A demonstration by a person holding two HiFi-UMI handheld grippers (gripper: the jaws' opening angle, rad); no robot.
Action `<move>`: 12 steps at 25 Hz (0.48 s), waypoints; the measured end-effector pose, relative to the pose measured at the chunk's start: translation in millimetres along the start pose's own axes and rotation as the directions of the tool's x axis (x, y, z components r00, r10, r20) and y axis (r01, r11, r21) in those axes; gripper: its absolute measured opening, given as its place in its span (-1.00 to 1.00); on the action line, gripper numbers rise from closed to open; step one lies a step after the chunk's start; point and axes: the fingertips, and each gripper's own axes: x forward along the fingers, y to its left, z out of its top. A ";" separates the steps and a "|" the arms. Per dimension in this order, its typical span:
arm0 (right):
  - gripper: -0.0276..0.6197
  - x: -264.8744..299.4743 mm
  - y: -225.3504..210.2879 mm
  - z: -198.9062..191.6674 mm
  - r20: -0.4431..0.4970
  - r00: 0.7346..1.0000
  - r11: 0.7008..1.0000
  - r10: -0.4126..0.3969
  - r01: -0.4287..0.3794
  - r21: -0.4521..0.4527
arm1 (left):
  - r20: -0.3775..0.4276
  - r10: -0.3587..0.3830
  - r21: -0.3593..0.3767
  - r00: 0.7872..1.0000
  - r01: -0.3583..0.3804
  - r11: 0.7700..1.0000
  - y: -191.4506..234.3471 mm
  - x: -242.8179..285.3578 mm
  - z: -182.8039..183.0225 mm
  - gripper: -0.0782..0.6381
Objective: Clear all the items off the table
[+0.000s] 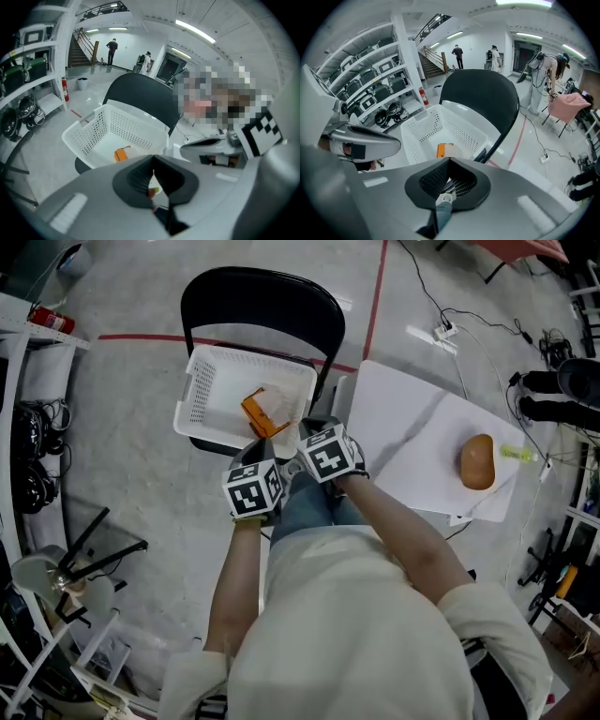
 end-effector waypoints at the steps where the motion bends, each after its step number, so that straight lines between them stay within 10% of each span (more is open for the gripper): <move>1: -0.92 -2.4 -4.2 -2.0 0.003 1.000 1.000 -0.008 0.008 0.011 | -0.004 -0.009 0.013 1.000 0.009 1.000 -4.5 1.6 0.9 -0.76; 12: -0.92 -35.5 -50.2 -31.1 0.034 0.995 0.984 -0.096 0.090 0.151 | -0.072 -0.102 0.149 0.992 0.112 0.982 -60.7 16.9 -0.4 -0.76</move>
